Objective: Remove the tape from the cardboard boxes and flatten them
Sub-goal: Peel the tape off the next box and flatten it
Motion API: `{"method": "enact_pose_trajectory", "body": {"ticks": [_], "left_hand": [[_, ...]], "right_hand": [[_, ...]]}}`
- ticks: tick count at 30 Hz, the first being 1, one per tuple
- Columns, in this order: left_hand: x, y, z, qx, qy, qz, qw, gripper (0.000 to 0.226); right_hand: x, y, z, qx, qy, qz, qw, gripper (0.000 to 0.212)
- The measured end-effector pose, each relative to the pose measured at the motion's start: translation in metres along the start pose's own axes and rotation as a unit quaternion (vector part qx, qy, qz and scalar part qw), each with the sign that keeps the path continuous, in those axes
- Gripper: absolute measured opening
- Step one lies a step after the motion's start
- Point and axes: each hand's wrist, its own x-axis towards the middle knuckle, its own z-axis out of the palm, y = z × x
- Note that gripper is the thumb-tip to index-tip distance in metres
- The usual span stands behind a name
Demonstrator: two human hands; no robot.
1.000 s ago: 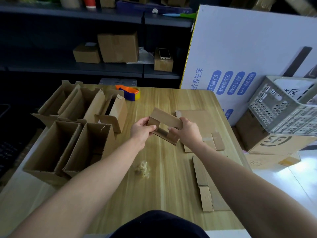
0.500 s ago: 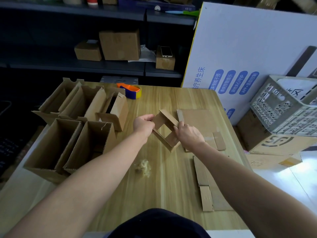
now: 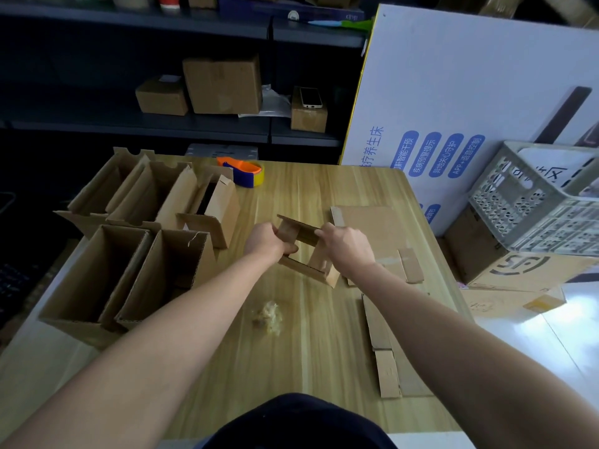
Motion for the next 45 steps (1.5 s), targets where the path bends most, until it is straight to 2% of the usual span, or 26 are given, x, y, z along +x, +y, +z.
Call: {"method": "enact_pose_trajectory", "body": {"ticks": [5,8,11,13,16,20,21,24,27,29,31,33,34,36,38,39,43,45], "left_hand": [[-0.003,0.0,-0.003,0.031,0.034,-0.014,0.999,0.04],[-0.01,0.001,-0.001,0.061,0.05,0.022,0.997,0.028],[-0.012,-0.005,0.001,-0.012,0.077,0.071,0.994,0.029],[-0.009,-0.01,0.001,-0.066,0.106,0.076,0.989,0.042],[-0.004,-0.015,0.002,-0.144,0.13,0.071,0.978,0.043],[-0.001,-0.015,0.008,-0.22,0.154,0.069,0.961,0.043],[-0.001,-0.013,0.009,-0.232,0.164,0.072,0.956,0.044],[0.001,-0.012,0.013,-0.246,0.172,0.069,0.951,0.043],[0.003,-0.013,0.01,-0.282,0.17,0.02,0.944,0.037],[0.007,-0.013,0.005,-0.342,0.148,-0.02,0.928,0.028],[0.008,-0.01,0.001,-0.424,0.086,-0.055,0.9,0.021],[0.006,-0.002,0.002,-0.459,0.003,-0.068,0.886,0.027],[0.005,0.002,0.005,-0.46,-0.028,-0.076,0.884,0.034],[0.003,0.007,0.012,-0.456,-0.029,-0.109,0.883,0.039],[0.006,0.003,0.016,-0.443,0.014,-0.148,0.884,0.03],[0.008,-0.002,0.016,-0.443,0.02,-0.161,0.882,0.028],[0.008,-0.016,0.021,-0.418,-0.059,-0.178,0.889,0.03],[0.004,-0.016,0.03,-0.406,-0.108,-0.18,0.889,0.036]], "right_hand": [[-0.003,-0.004,0.008,0.031,0.024,0.007,0.999,0.031],[-0.001,-0.004,0.008,0.044,0.031,0.019,0.998,0.032],[0.002,-0.001,0.005,0.085,0.038,0.057,0.994,0.035],[0.0,0.002,0.006,0.11,0.041,0.086,0.989,0.034],[-0.003,0.003,0.009,0.198,0.052,0.145,0.968,0.035],[0.0,-0.003,0.009,0.29,0.058,0.265,0.918,0.079],[0.002,-0.004,0.007,0.305,0.052,0.292,0.905,0.078],[0.007,-0.005,0.004,0.354,0.038,0.33,0.874,0.052],[0.009,-0.002,0.004,0.375,0.01,0.282,0.883,0.025],[0.008,0.0,0.001,0.369,-0.04,0.219,0.902,0.01],[0.004,-0.002,0.0,0.325,-0.097,0.154,0.928,0.018],[0.001,-0.013,-0.002,0.27,-0.117,0.091,0.951,0.024],[0.0,-0.019,-0.002,0.265,-0.126,0.066,0.954,0.026],[-0.001,-0.028,-0.002,0.289,-0.17,0.036,0.941,0.027],[-0.004,-0.026,-0.002,0.333,-0.216,0.042,0.917,0.027],[-0.006,-0.021,-0.002,0.352,-0.213,0.055,0.91,0.029],[-0.011,0.01,0.006,0.335,-0.089,0.174,0.922,0.028],[-0.016,0.025,0.011,0.36,-0.102,0.252,0.893,0.056]]}}
